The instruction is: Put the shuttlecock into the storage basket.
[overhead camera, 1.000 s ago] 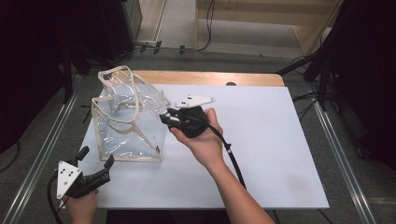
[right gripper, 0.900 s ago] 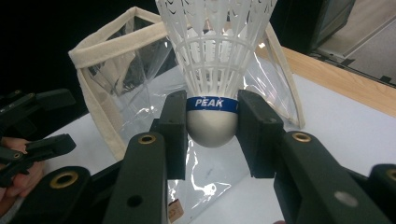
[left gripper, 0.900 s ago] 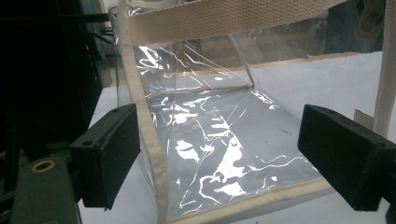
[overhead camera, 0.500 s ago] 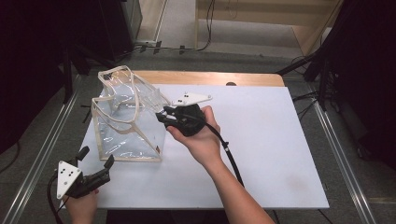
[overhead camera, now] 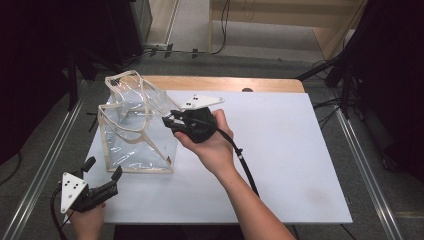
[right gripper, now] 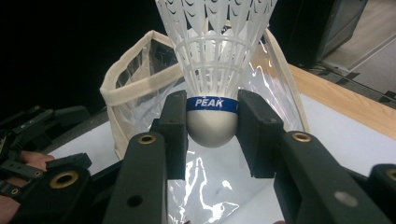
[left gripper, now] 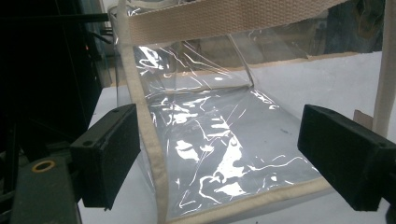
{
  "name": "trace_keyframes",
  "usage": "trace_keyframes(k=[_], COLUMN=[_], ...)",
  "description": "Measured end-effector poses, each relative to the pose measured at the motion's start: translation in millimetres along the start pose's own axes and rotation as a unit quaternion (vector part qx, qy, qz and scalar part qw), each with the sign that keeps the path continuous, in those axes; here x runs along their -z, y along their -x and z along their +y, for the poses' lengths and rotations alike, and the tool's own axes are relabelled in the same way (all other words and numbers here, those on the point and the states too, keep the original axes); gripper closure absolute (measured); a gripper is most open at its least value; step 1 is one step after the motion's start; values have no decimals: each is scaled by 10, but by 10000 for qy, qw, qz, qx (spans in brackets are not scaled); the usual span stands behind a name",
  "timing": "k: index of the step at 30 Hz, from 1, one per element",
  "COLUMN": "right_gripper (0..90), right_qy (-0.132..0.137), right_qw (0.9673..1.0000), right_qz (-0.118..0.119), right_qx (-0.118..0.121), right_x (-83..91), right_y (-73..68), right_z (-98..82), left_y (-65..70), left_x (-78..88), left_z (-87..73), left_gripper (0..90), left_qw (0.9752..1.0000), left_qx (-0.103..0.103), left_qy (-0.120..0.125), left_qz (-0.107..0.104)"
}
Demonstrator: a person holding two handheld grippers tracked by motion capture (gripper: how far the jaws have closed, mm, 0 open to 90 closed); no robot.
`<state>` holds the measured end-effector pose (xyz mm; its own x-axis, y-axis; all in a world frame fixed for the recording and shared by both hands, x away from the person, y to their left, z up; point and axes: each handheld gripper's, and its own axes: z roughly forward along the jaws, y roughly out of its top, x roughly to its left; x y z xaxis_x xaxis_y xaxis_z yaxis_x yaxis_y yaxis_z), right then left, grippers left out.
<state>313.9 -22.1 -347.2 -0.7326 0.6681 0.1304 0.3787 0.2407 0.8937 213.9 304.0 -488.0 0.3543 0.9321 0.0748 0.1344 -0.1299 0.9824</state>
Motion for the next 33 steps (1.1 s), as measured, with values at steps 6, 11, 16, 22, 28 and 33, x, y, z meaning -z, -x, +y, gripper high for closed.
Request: trace_keyframes(k=[6, 11, 16, 22, 28, 33], right_gripper=[631, 631, 631, 631, 631, 631], right_qy=[39, 66, 83, 79, 94, 111], right_qw=[10000, 9999, 9999, 9998, 9997, 9996], right_qz=[21, 47, 77, 118, 156, 191], right_qx=[48, 69, 86, 104, 144, 185], right_x=[2, -7, -15, -32, -43, -62], right_y=[-18, -43, -74, -98, -129, -161], right_z=[59, 98, 123, 152, 200, 242], left_y=[5, 3, 4, 4, 3, 3], left_x=[-3, -1, -1, 0, 0, 1], left_z=[-1, -1, -1, -1, 0, -1], left_gripper=[137, 137, 137, 137, 137, 137], left_qw=[10000, 10000, 10000, 10000, 10000, 10000], left_qx=[-13, -2, -4, -10, -27, 5], left_qy=[-3, 2, 1, -5, -15, -2], left_qz=[6, -3, -4, -3, -1, -6])
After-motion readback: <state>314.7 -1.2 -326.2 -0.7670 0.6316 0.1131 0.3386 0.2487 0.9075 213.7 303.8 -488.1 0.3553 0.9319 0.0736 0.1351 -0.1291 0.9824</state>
